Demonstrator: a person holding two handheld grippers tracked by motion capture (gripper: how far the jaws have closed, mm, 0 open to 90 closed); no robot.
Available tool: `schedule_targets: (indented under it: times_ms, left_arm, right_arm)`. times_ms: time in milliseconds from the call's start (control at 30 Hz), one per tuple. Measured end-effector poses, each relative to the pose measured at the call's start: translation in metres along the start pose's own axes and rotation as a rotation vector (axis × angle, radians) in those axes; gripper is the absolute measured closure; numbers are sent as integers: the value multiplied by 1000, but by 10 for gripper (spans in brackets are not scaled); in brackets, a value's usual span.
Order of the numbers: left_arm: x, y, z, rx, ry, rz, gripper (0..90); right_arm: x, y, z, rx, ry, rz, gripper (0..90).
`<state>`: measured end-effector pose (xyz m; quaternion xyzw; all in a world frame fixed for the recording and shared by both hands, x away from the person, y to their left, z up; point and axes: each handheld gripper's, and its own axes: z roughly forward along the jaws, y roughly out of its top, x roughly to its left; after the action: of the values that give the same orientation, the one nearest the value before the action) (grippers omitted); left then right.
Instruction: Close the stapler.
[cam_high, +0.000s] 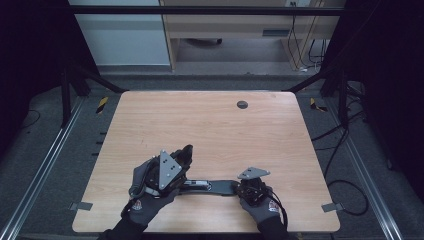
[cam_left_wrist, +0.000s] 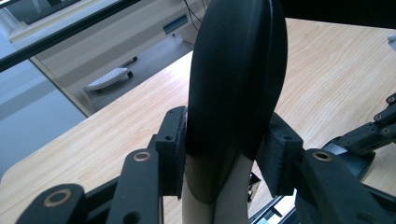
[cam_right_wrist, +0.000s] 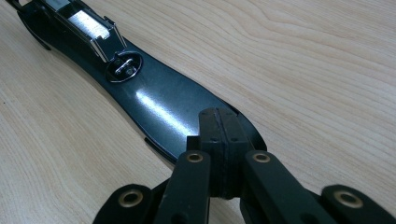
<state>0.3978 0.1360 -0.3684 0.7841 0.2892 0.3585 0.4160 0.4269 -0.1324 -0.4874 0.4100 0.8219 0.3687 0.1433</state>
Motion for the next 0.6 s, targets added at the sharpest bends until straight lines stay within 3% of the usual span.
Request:
schedule_targets:
  times_ms: [600]
  left_arm:
    - [-11,2,7,5,-7,39,556]
  right_arm:
    - [-1,-1,0,-7,4,-4,900]
